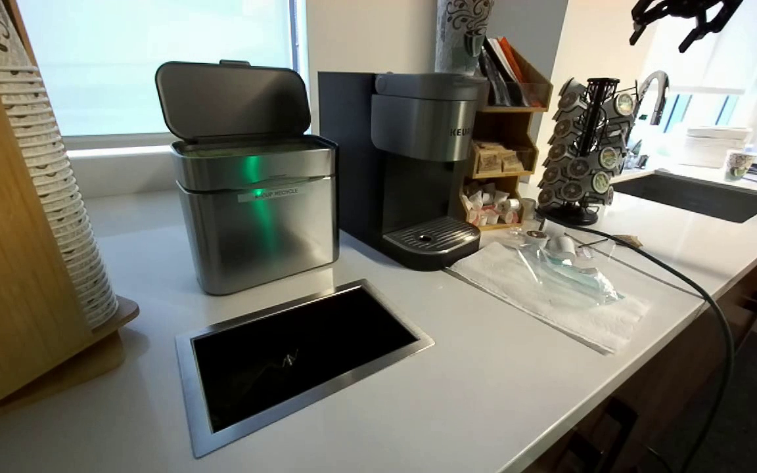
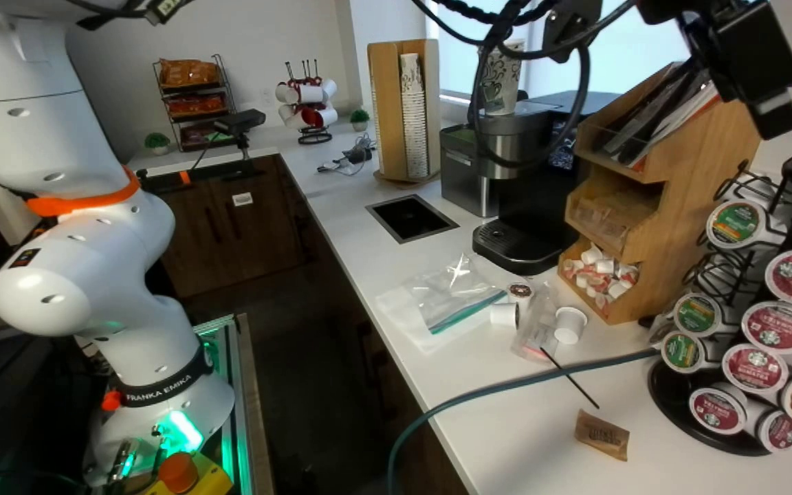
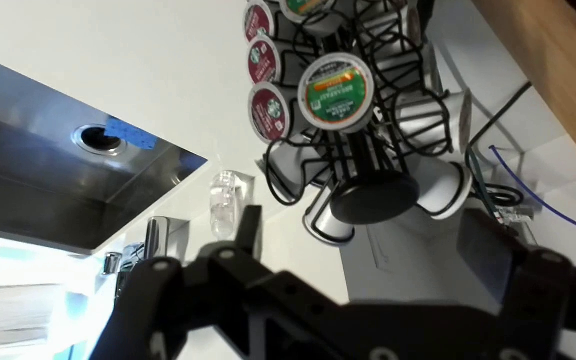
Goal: Move the object to the right
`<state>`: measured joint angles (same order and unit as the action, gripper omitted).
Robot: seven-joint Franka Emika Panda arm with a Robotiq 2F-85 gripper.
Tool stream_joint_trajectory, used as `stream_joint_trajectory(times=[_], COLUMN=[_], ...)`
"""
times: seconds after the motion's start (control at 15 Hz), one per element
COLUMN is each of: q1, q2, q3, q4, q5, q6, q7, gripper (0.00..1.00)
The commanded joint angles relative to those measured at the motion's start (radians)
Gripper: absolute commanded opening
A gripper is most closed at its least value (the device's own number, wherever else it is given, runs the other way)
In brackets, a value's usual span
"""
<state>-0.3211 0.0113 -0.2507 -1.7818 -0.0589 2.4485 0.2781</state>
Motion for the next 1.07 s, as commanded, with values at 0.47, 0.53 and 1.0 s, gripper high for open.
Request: stream_joint_trajectory(times=[0.47,0.53,1.0], q1=[0.006,0.008,0.000], q2=[0.187,0.216,0.369], q3=[-0.032,-0.032,-0.007], q4=[0.197,0.226,0.412], q5=[0.123,0.116,0.119], q6=[0.016,0.017,-0.030], q7=[-0.009,-0.001,-0.071], gripper=[1.00,1.00,1.00])
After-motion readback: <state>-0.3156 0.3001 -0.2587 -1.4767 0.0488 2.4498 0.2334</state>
